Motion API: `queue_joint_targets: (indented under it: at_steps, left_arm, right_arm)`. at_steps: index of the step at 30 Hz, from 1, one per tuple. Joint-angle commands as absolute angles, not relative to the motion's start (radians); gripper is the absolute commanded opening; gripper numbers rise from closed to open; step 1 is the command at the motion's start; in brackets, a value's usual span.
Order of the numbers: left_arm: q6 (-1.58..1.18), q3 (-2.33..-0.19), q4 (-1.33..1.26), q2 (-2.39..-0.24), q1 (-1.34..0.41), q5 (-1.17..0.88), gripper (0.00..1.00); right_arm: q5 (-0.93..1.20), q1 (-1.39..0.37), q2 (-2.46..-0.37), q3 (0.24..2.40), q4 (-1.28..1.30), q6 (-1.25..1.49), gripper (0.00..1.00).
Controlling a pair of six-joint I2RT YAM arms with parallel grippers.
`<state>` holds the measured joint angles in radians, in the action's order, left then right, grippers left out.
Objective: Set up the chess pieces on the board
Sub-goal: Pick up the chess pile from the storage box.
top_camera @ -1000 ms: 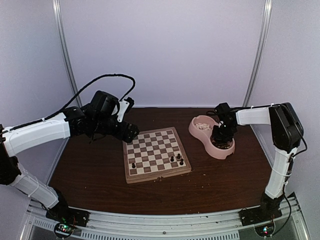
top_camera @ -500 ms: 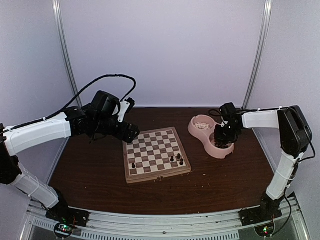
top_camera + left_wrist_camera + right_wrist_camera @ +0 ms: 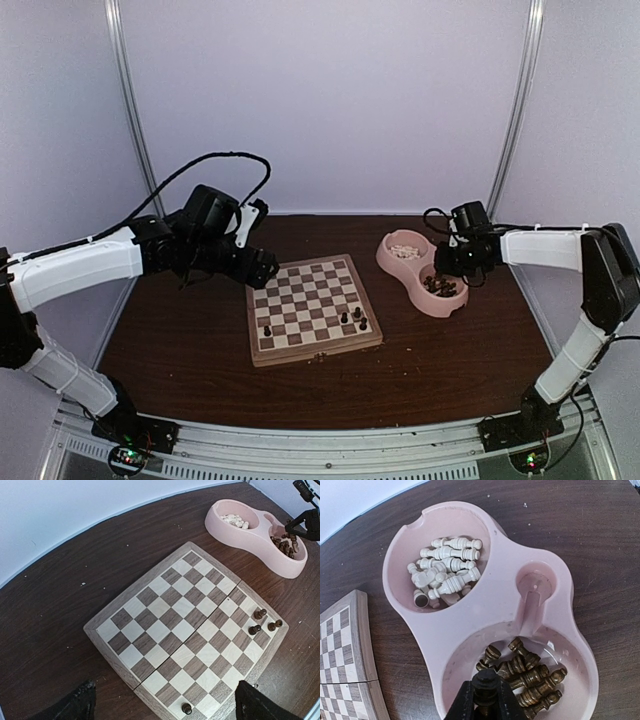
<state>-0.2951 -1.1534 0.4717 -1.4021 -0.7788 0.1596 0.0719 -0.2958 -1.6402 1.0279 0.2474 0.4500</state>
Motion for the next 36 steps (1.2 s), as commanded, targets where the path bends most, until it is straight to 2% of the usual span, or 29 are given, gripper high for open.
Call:
queue_joint_targets:
  at_steps: [1,9,12,23,26,32,36]
  left_arm:
    - [-0.313,-1.150,0.430,-1.381,-0.772,0.135,0.97]
    - [-0.311,-1.155,0.390,-1.399,-0.772,0.083,0.97]
    - [-0.310,-1.154,0.334,-1.415,-0.772,0.008,0.97]
    - [-0.327,-1.157,0.194,-1.468,-0.771,-0.255,0.92]
    - [-0.334,-1.138,0.171,-1.469,-0.772,-0.260,0.91]
    - [-0.283,-1.113,0.120,-1.470,-0.772,-0.283,0.90]
    - [-0.196,-1.055,-0.010,-1.464,-0.771,-0.306,0.90]
  right_arm:
    - [0.058,-0.291,-1.583,1.001,0.173,0.407,0.12]
    - [0.195,-0.291,-1.541,0.952,0.074,0.338,0.11]
    - [0.272,-0.290,-1.505,0.901,0.005,0.324,0.12]
    - [0.312,-0.289,-1.367,0.764,-0.111,0.284,0.09]
    - [0.417,-0.289,-1.360,0.755,-0.150,0.286,0.09]
    - [0.778,-0.296,-1.407,0.809,-0.214,0.351,0.10]
    - [0.891,-0.324,-1.429,0.841,-0.246,0.425,0.10]
